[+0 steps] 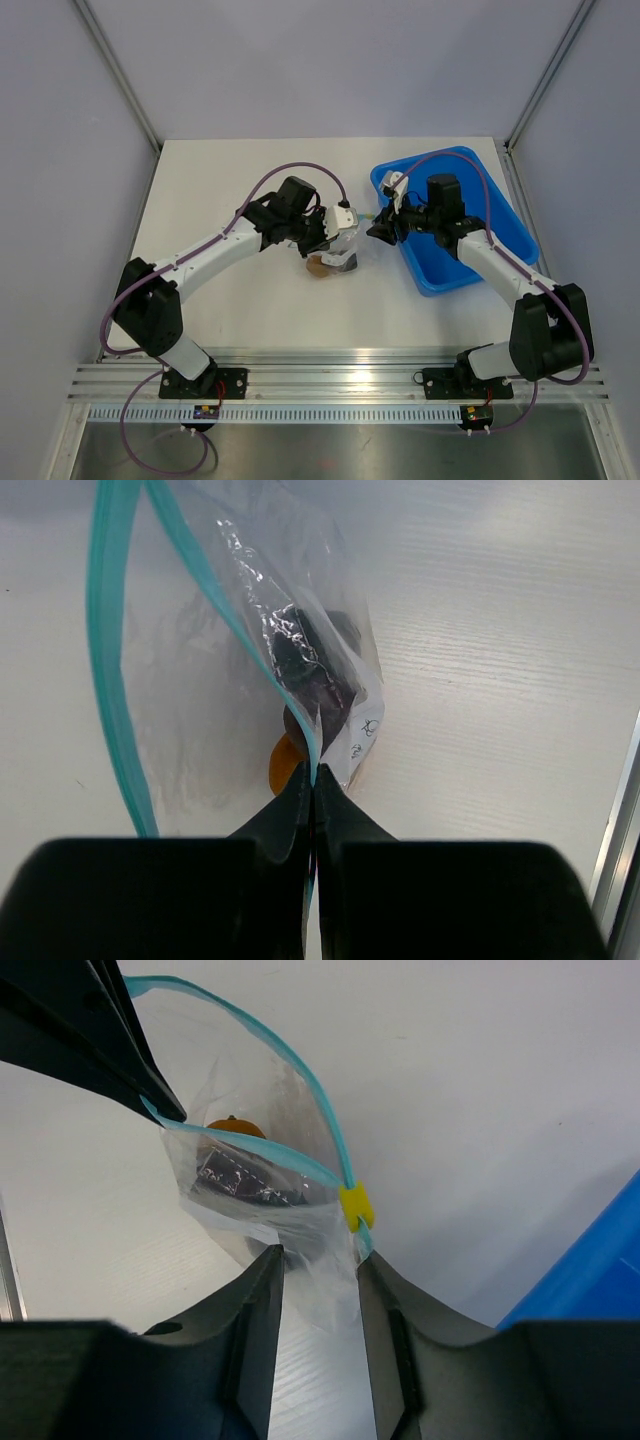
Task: Place the food in the zip-top bag and seal the zipper
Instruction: Adjust the zipper food storage bag at the center of the board.
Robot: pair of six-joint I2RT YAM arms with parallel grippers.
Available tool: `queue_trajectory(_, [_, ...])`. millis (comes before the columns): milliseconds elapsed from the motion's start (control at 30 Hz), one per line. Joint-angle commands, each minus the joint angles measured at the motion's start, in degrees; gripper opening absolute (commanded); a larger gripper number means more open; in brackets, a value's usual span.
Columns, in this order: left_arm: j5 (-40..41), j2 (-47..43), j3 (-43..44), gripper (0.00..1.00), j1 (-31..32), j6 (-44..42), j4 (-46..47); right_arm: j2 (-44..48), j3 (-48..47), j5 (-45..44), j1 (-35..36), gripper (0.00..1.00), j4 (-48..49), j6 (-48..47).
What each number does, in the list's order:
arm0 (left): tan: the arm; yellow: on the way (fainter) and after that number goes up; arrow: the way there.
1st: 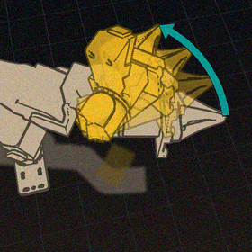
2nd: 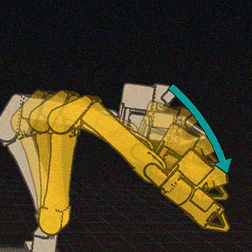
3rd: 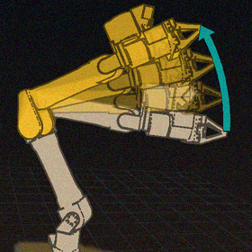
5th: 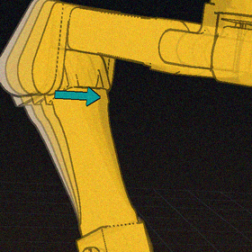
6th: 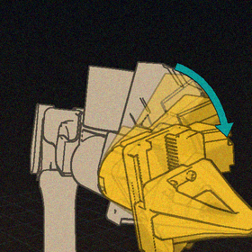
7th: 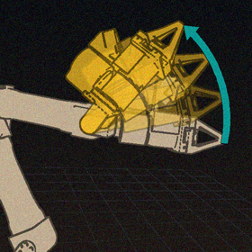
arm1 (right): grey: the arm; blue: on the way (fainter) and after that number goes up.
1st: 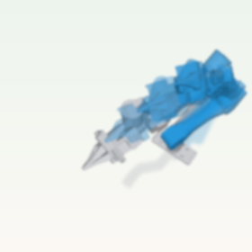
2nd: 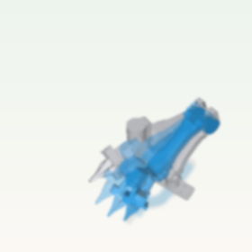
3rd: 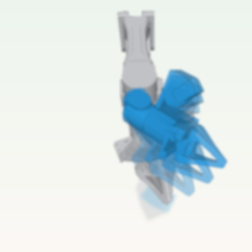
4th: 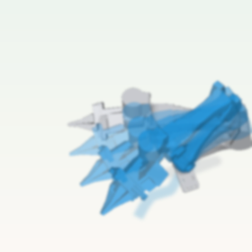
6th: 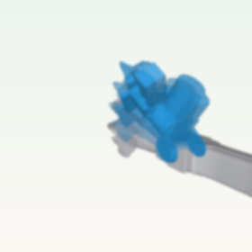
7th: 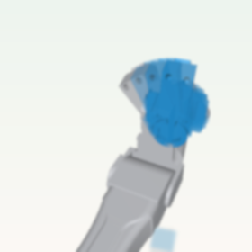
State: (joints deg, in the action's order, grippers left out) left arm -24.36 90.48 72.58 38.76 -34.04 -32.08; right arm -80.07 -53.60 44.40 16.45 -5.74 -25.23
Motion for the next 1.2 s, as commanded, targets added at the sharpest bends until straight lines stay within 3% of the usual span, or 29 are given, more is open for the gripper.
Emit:
queue_trajectory(0, [-2.5,-0.9,1.6,0.0,-0.3,-0.8,0.9,-0.6,-3.8,4.6,0.0,0.41,1.0,-0.4])
queue_trajectory(200, [-2.7,-0.9,2.2,0.0,-0.3,-0.9,0.5,-2.1,-4.3,5.3,0.1,0.2,-0.9,-0.5])
queue_trajectory(400, [-2.4,-0.8,2.5,0.0,-0.3,-0.9,0.5,-0.7,-3.3,4.2,0.1,0.1,0.2,0.2])
queue_trajectory(467, [-2.5,-0.9,2.6,0.0,-0.3,-0.9,0.3,-0.5,-3.0,3.7,0.0,0.01,0.0,0.2])
queue_trajectory(700, [-3.1,-1.3,4.7,0.0,-0.3,-1.3,-2.3,1.7,0.4,0.4,0.0,0.0,2.9,3.3])
queue_trajectory(867, [-3.0,-2.0,9.1,0.22,-0.3,-1.6,-6.1,4.3,2.8,-0.5,0.0,0.0,4.7,4.7])
queue_trajectory(1100, [-2.5,-1.1,11.8,0.36,-0.3,-0.3,-5.5,6.7,3.9,0.2,0.0,0.0,4.9,5.8])
queue_trajectory(1167, [-4.1,-0.7,13.3,0.45,-0.3,0.6,-4.7,7.3,4.2,0.4,0.0,0.0,5.0,5.9])
